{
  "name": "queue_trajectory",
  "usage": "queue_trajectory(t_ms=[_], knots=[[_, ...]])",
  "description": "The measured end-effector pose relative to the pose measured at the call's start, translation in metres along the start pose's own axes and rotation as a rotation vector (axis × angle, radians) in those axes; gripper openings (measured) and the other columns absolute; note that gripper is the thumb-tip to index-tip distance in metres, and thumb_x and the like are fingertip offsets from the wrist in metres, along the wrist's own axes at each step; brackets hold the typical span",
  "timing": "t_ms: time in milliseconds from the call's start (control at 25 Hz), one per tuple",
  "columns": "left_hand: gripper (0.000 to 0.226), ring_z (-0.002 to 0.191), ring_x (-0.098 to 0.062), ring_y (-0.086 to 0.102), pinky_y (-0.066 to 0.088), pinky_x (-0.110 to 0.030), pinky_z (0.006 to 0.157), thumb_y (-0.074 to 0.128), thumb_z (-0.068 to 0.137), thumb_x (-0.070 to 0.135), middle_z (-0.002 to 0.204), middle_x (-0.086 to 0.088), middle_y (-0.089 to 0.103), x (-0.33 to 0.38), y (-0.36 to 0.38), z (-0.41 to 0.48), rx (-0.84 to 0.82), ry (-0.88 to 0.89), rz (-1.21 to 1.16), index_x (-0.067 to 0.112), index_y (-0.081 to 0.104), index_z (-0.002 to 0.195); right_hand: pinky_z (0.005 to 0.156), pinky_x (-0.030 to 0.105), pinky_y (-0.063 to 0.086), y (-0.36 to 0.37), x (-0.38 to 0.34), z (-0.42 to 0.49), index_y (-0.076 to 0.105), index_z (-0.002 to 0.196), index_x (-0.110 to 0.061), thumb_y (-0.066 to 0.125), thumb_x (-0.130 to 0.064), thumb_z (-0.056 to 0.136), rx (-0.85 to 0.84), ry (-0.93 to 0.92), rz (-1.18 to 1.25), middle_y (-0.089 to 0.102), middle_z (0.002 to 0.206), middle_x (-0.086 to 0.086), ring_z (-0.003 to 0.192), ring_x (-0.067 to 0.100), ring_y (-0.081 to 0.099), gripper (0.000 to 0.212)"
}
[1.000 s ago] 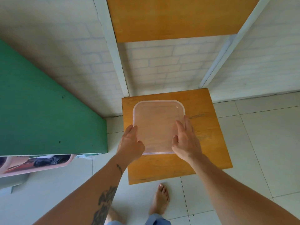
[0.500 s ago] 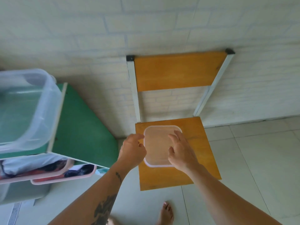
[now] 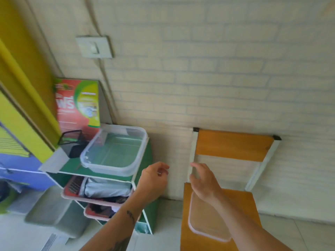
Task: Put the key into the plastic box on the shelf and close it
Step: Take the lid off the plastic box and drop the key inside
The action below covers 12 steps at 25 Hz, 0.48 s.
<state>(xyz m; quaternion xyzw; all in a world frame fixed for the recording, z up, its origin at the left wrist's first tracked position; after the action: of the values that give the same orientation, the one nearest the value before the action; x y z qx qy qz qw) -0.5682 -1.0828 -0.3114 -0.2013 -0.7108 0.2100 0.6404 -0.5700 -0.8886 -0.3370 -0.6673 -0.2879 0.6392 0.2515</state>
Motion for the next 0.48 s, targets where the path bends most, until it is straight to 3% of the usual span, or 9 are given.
queue_trajectory(t_ms=[120, 320, 480], knots=[[0.031, 0.072, -0.019, 0.071, 0.057, -0.029, 0.064, 0.051, 0.084, 0.006, 0.086, 0.004, 0.073, -0.010, -0.054, 0.003, 0.076, 0.016, -0.063, 0.029, 0.070, 0.091, 0.110, 0.028, 0.026, 0.018, -0.046, 0.018, 0.040, 0.146, -0.018, 0.048, -0.023, 0.095, -0.037, -0.043, 0.027, 0.040, 0.150, 0.004, 0.138, 0.017, 0.036, 0.051], [0.036, 0.072, -0.007, 0.071, 0.053, -0.013, 0.061, 0.047, 0.088, -0.002, 0.087, 0.006, 0.073, -0.051, -0.149, 0.025, 0.154, 0.030, -0.154, 0.026, 0.069, 0.096, 0.114, 0.043, 0.032, 0.061, -0.110, 0.045, 0.033, 0.150, -0.021, 0.047, -0.031, 0.097, -0.020, 0.014, 0.096, 0.036, 0.155, 0.003, 0.140, 0.021, 0.036, 0.057], [0.037, 0.073, -0.013, 0.071, 0.052, -0.018, 0.059, 0.043, 0.086, -0.005, 0.087, 0.002, 0.073, -0.097, -0.218, 0.050, 0.225, 0.039, -0.199, 0.019, 0.069, 0.097, 0.109, 0.039, 0.035, 0.099, -0.146, 0.066, 0.033, 0.150, -0.019, 0.049, -0.032, 0.096, 0.026, 0.107, 0.097, 0.040, 0.154, 0.007, 0.138, 0.026, 0.040, 0.059]])
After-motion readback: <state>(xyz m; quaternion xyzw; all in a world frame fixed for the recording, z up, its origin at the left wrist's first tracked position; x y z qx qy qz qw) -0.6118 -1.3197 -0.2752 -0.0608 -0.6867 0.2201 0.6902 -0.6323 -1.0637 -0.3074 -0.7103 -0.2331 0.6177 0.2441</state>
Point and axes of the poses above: each hand's wrist, its own z-axis towards the middle knuckle, its own y-axis out of the palm, x = y × z, the point moved 5 cm from there along z, towards the middle knuckle
